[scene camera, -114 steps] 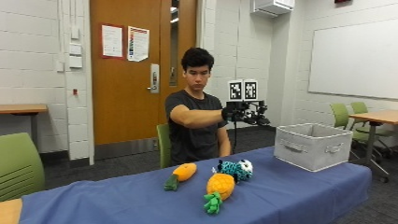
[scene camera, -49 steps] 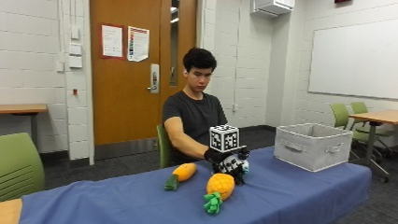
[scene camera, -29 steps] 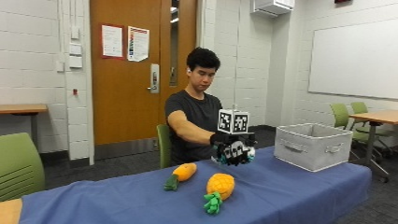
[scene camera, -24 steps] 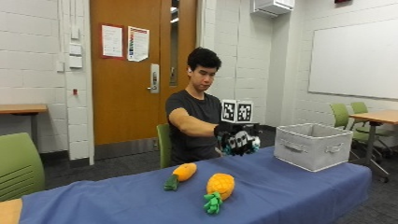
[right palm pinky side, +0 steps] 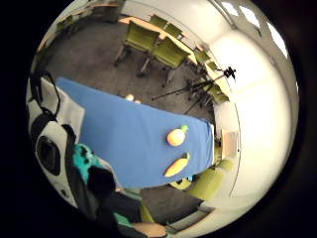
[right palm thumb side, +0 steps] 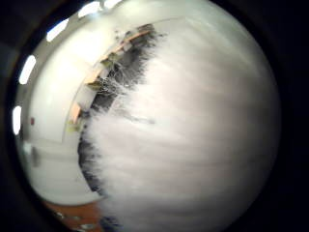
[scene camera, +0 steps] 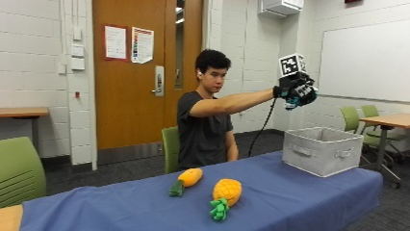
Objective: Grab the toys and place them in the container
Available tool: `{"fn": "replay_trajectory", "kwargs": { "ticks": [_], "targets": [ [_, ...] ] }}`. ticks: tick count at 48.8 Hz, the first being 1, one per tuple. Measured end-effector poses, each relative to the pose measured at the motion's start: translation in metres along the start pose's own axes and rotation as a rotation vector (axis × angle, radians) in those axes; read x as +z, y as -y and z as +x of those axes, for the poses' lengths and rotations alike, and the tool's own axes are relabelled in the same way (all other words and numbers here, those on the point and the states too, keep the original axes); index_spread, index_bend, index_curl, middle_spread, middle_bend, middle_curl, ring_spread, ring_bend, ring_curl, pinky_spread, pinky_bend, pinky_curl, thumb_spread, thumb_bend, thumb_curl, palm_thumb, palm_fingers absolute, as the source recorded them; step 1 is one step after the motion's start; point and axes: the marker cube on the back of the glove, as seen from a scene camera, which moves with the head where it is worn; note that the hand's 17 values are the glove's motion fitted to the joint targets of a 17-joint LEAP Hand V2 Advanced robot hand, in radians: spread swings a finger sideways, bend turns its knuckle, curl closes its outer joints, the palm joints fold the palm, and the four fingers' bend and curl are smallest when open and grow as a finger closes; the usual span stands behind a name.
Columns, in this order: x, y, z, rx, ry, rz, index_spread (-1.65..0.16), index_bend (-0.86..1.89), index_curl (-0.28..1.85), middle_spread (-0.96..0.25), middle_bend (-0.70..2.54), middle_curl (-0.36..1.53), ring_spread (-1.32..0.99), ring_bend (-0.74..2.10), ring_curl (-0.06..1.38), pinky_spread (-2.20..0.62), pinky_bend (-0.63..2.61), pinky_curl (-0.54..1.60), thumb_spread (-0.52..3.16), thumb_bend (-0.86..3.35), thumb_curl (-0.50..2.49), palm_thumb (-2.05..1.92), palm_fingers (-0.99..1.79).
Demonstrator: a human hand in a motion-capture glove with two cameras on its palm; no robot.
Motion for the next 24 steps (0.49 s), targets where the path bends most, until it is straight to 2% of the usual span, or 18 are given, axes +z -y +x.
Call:
{"fn": "replay_trajectory", "kwargs": {
  "ticks": [3, 7, 8, 12, 17, 24],
  "targets": [
    [-0.005, 0.011, -0.041, -0.071, 0.050, -0.003, -0.41, 0.17, 0.75, -0.31, 1.09, 0.67, -0.36, 1.31, 0.55, -0.48, 0.83, 0.45, 0.80, 0.15, 0.80, 0.68, 1.20],
    [-0.006, 0.016, -0.096, -0.319, 0.187, -0.003, -0.41, 0.16, 0.77, -0.31, 1.11, 0.67, -0.35, 1.33, 0.55, -0.48, 0.83, 0.45, 0.79, 0.15, 0.83, 0.67, 1.19],
    [-0.003, 0.019, -0.107, -0.340, 0.180, -0.005, -0.41, 0.16, 0.78, -0.31, 1.11, 0.67, -0.35, 1.33, 0.55, -0.48, 0.84, 0.45, 0.79, 0.15, 0.83, 0.68, 1.18],
    [0.015, 0.037, -0.131, -0.257, 0.126, -0.036, -0.42, 0.15, 0.80, -0.31, 1.11, 0.67, -0.35, 1.34, 0.54, -0.48, 0.84, 0.45, 0.79, 0.14, 0.86, 0.67, 1.18],
    [0.047, 0.059, -0.106, -0.236, 0.155, -0.064, -0.42, 0.15, 0.83, -0.30, 1.13, 0.67, -0.35, 1.34, 0.54, -0.48, 0.86, 0.46, 0.79, 0.14, 0.89, 0.67, 1.16],
    [0.065, 0.062, -0.124, -0.130, 0.178, -0.133, -0.43, 0.13, 0.86, -0.30, 1.15, 0.68, -0.36, 1.35, 0.53, -0.48, 0.88, 0.46, 0.80, 0.14, 0.93, 0.67, 1.15]
  ]
}}
